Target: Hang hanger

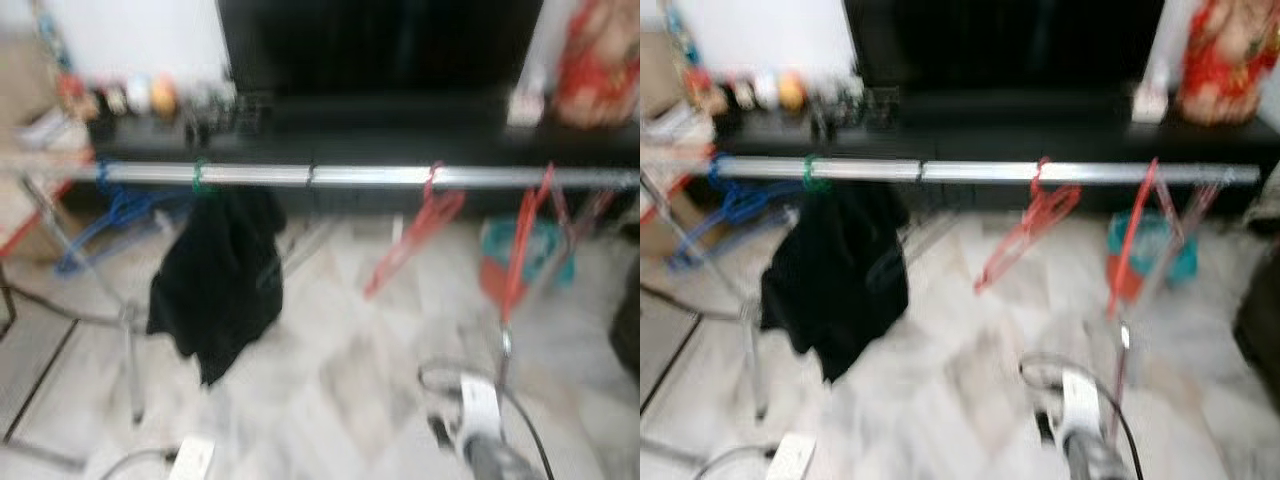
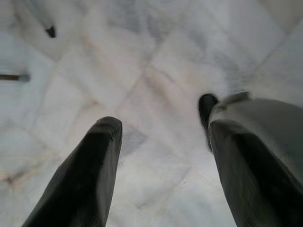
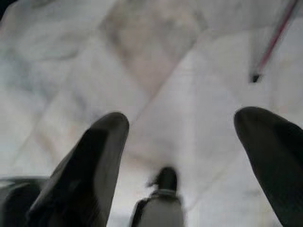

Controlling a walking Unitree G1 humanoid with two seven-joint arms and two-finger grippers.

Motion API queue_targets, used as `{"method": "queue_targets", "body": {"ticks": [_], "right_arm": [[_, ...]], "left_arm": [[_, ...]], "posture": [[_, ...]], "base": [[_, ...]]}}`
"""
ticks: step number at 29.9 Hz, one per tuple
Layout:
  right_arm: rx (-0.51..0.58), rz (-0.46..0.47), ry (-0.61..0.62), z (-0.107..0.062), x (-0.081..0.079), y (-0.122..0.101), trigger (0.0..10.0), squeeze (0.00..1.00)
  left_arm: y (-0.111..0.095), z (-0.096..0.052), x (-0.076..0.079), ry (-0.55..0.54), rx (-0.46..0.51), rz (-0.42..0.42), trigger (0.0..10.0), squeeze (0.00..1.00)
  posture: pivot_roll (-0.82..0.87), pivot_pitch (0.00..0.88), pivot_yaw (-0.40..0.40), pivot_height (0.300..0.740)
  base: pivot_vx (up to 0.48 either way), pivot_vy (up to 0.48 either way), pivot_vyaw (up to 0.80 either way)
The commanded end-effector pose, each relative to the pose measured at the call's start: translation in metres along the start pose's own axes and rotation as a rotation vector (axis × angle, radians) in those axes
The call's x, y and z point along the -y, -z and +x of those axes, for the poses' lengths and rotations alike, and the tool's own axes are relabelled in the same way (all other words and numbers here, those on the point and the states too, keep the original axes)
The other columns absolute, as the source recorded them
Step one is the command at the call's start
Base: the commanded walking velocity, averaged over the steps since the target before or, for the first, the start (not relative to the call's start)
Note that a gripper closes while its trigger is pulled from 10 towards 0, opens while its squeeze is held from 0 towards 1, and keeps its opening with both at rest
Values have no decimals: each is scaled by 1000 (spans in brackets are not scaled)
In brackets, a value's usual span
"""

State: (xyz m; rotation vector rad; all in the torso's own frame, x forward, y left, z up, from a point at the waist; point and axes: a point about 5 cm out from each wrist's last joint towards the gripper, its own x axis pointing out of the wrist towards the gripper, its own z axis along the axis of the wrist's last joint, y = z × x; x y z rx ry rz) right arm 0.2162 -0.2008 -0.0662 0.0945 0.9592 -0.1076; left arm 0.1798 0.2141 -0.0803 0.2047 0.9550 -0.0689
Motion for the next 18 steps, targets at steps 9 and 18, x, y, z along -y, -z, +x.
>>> {"method": "queue_targets", "body": {"ticks": [9,18], "right_arm": [[16,5,24,0,6,-5,10000,0],[17,5,26,0,6,-6,10000,0]], "left_arm": [[-1,1,4,12,1,6,10000,0],[0,1,6,14,0,5,10000,0]], "posture": [[-59,0,51,740],[-57,0,46,740]], "base": [[-247,0,0],[-247,0,0]]}}
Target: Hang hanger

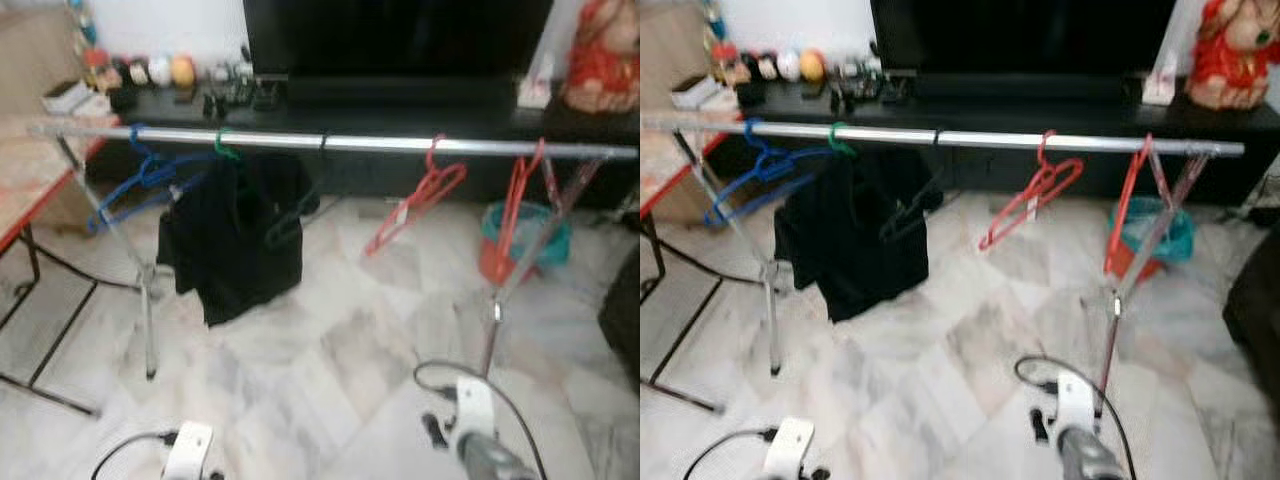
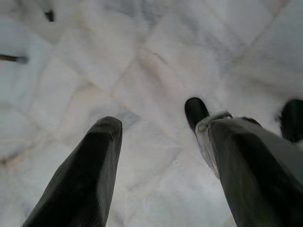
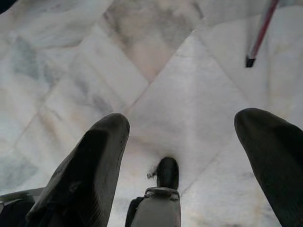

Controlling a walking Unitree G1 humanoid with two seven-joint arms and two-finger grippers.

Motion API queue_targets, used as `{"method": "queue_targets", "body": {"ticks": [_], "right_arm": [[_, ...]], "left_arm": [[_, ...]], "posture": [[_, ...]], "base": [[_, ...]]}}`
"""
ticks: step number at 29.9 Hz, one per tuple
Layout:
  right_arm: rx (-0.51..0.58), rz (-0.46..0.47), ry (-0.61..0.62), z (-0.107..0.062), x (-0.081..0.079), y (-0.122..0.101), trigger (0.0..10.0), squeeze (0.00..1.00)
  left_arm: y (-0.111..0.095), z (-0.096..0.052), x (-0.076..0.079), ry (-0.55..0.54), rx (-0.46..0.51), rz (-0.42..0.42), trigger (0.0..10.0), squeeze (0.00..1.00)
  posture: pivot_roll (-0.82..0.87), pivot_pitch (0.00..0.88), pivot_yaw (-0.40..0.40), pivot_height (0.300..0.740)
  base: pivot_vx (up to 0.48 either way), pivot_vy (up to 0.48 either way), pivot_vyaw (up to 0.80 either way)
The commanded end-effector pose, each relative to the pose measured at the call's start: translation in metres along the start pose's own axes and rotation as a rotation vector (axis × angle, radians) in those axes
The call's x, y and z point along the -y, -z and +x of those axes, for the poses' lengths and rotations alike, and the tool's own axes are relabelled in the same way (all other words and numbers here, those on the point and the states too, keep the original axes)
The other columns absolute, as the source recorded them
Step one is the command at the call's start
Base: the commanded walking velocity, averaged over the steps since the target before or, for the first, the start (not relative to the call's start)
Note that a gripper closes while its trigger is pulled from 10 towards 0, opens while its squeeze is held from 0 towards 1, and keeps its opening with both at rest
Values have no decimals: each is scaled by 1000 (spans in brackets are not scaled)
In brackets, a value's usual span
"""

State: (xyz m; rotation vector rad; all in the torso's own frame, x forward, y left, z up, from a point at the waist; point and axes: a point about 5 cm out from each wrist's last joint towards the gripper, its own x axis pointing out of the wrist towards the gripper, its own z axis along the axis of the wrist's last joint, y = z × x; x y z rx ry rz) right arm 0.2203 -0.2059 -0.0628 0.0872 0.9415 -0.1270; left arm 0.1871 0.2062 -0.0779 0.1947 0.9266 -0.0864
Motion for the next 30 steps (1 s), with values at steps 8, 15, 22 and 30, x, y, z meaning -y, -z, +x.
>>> {"method": "queue_targets", "body": {"ticks": [8,15,22,30], "right_arm": [[-4,-1,8,0,3,1,10000,0],[-13,5,0,0,2,3,10000,0],[-15,2,-2,0,0,4,10000,0],[-13,6,-7,0,-4,2,10000,0]], "left_arm": [[13,-2,1,-2,-40,2,10000,0],[14,-3,2,2,-47,6,10000,0],[14,-3,1,1,-41,-3,10000,0],[12,-3,-3,-4,-45,-2,10000,0]], "posture": [[-58,0,43,740],[-58,0,46,740],[-51,0,47,740],[-42,0,54,740]], "base": [[-186,0,0],[0,0,-276],[0,0,-714],[0,0,-709]]}}
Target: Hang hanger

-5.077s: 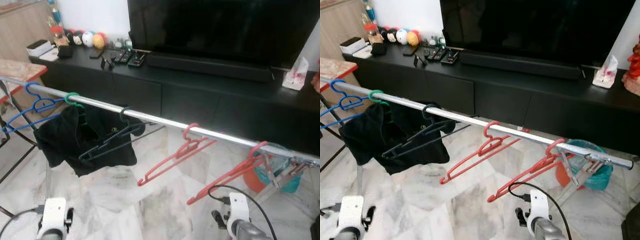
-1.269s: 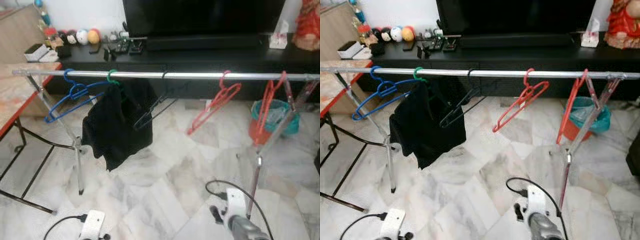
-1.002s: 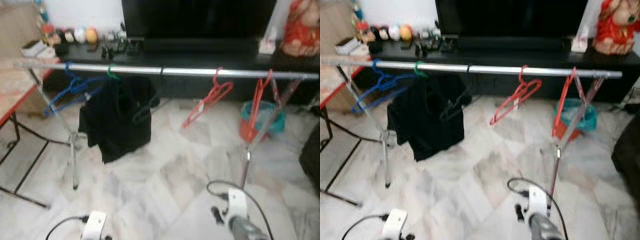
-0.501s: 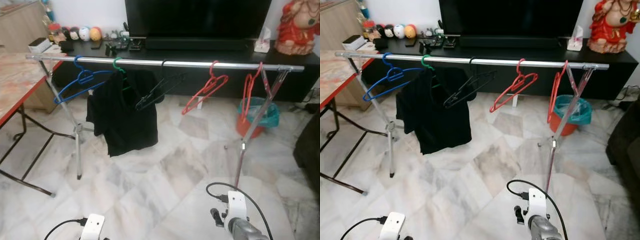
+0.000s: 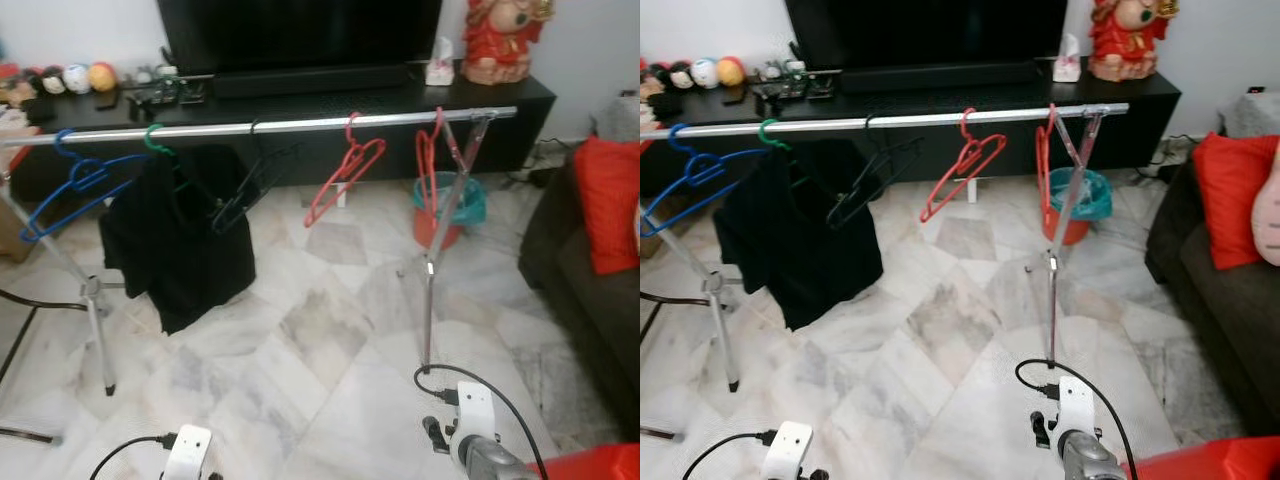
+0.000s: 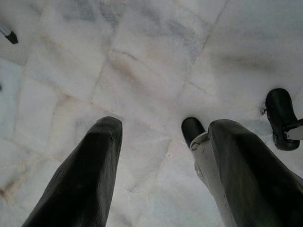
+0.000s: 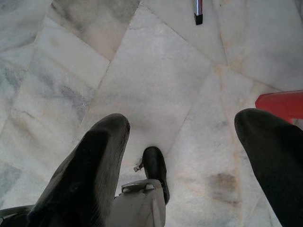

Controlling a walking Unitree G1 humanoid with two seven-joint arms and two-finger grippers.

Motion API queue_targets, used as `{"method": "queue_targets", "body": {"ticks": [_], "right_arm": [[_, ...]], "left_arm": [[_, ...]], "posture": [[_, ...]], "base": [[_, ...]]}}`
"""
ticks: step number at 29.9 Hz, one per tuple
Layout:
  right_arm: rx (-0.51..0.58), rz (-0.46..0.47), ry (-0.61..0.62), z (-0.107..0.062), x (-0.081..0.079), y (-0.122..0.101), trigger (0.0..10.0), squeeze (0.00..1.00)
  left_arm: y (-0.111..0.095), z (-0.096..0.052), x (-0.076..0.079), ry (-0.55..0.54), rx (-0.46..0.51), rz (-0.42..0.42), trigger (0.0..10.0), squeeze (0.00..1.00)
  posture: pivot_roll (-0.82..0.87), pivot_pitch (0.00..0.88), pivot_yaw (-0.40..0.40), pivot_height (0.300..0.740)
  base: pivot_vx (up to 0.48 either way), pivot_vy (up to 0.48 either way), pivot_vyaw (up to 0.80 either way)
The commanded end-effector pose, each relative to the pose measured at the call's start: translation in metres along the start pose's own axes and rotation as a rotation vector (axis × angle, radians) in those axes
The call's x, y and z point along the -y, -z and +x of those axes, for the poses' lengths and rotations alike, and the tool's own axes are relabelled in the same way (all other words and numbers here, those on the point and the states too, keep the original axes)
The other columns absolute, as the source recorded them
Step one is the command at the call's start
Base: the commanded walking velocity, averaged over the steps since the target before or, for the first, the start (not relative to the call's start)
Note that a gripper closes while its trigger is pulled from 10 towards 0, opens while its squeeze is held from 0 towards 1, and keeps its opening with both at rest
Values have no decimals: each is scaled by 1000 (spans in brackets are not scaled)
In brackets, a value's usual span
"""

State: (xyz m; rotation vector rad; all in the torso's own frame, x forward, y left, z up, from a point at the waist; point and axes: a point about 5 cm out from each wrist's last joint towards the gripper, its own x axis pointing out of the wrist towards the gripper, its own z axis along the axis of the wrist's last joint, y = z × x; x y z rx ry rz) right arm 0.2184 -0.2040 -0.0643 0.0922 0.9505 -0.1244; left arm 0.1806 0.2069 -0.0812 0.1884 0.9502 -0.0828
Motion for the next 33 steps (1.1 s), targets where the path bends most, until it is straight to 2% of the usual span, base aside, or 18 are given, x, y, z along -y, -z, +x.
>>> {"method": "queue_targets", "body": {"ticks": [1,10,14,21,25,28,31,33], "right_arm": [[6,10,1,1,-4,-3,10000,0],[42,43,-4,2,-13,-15,10000,0],[42,72,-8,2,-18,-11,10000,0],[10,70,-21,2,-24,-1,10000,0],[20,-3,-33,2,-19,-3,10000,0],[25,-6,-24,1,-15,-4,10000,0],[25,18,6,1,-9,-3,10000,0],[32,112,51,0,-2,2,10000,0]], "left_arm": [[1,0,-5,-6,-15,3,10000,0],[-27,4,-10,-31,21,-3,10000,0],[-26,3,-17,-47,21,-11,10000,0],[-16,0,-27,-61,-1,31,10000,0],[-14,1,-20,-43,-2,42,10000,0],[-14,1,-15,-35,-3,40,10000,0],[-13,2,-10,-20,-4,45,10000,0],[-10,2,-7,-23,-2,28,10000,0]], "posture": [[-40,0,54,740],[-32,0,68,740],[-18,0,87,740],[-30,0,73,740],[-49,0,57,740],[-52,0,66,740],[-55,0,70,740],[-76,0,61,740]], "base": [[0,0,-712],[0,0,-712],[0,0,-711],[0,0,-712],[0,-253,-711],[0,-190,-710],[0,0,-706],[0,-122,-709]]}}
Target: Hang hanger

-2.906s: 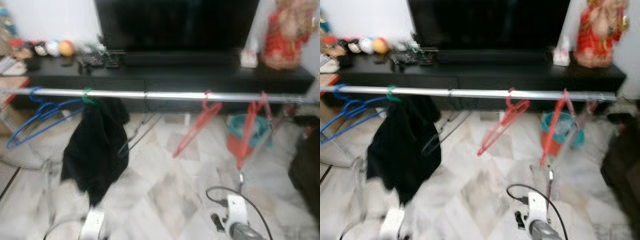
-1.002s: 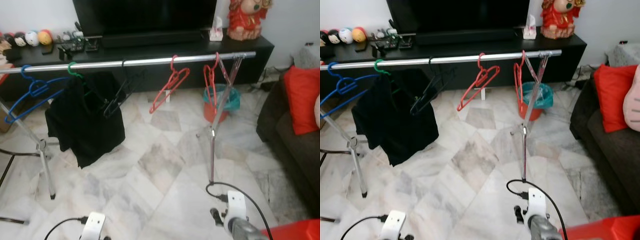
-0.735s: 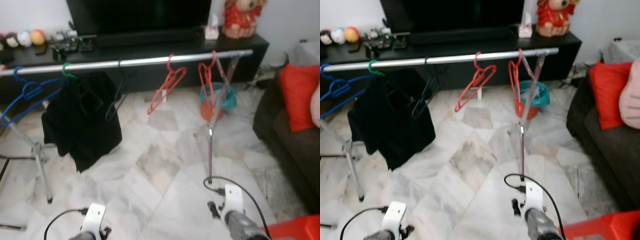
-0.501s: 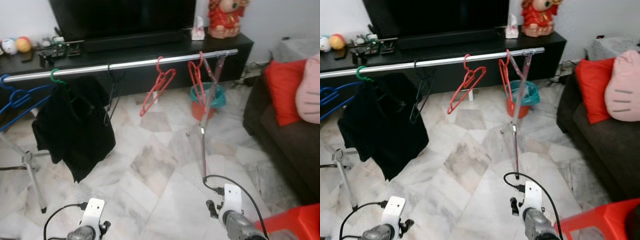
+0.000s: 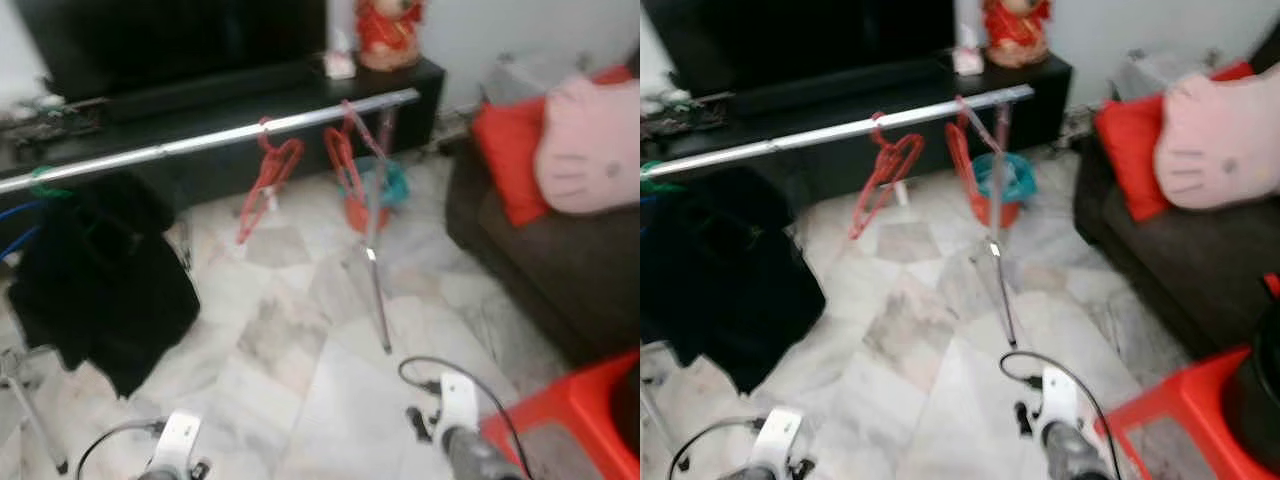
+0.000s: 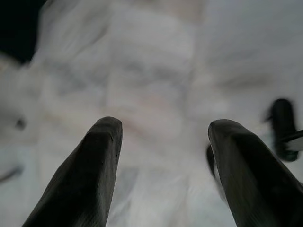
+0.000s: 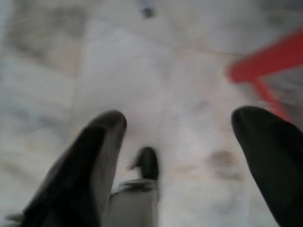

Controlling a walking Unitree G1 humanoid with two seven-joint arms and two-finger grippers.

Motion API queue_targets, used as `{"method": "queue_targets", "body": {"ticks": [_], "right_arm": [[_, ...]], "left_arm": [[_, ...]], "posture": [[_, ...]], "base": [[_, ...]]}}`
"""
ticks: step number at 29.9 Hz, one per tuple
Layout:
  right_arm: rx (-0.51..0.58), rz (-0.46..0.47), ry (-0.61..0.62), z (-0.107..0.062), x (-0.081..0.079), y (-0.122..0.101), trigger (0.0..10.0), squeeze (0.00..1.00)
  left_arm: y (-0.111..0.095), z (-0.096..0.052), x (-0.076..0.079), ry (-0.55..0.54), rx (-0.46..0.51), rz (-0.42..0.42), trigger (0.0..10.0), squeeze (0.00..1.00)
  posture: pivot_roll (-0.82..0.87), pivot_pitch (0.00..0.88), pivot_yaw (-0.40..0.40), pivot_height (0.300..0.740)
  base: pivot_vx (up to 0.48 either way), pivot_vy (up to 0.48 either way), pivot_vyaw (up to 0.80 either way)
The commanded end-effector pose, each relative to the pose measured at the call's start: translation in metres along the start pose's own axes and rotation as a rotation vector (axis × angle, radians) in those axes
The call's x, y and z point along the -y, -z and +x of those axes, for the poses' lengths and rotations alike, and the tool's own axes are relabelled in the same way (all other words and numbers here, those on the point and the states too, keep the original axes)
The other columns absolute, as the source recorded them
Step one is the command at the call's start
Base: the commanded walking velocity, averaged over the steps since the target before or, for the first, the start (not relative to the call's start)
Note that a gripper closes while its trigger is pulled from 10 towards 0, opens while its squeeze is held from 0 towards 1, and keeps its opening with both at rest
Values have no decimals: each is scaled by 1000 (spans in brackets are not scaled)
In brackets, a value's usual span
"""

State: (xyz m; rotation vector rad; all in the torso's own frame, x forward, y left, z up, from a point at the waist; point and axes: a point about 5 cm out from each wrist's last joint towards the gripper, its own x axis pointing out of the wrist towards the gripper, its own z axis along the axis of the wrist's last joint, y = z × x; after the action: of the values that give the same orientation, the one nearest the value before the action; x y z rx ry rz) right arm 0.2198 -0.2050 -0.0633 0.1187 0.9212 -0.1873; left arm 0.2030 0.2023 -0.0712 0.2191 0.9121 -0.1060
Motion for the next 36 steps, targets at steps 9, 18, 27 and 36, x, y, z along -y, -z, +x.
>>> {"method": "queue_targets", "body": {"ticks": [9,18,27,36], "right_arm": [[-10,0,17,-2,14,10,10000,0],[-18,-7,12,-4,20,18,10000,0],[-40,0,36,-7,29,28,10000,0],[-27,-52,-4,-5,26,21,10000,0]], "left_arm": [[20,-4,2,-20,-39,-53,10000,0],[12,-2,6,-5,-3,-54,10000,0],[16,-3,11,14,-8,-40,10000,0],[-8,1,6,-1,57,-33,10000,0]], "posture": [[-92,0,34,740],[-111,0,47,740],[-152,0,46,740],[-119,0,29,740]], "base": [[0,-27,-708],[0,0,-700],[0,0,-676],[0,-211,-664]]}}
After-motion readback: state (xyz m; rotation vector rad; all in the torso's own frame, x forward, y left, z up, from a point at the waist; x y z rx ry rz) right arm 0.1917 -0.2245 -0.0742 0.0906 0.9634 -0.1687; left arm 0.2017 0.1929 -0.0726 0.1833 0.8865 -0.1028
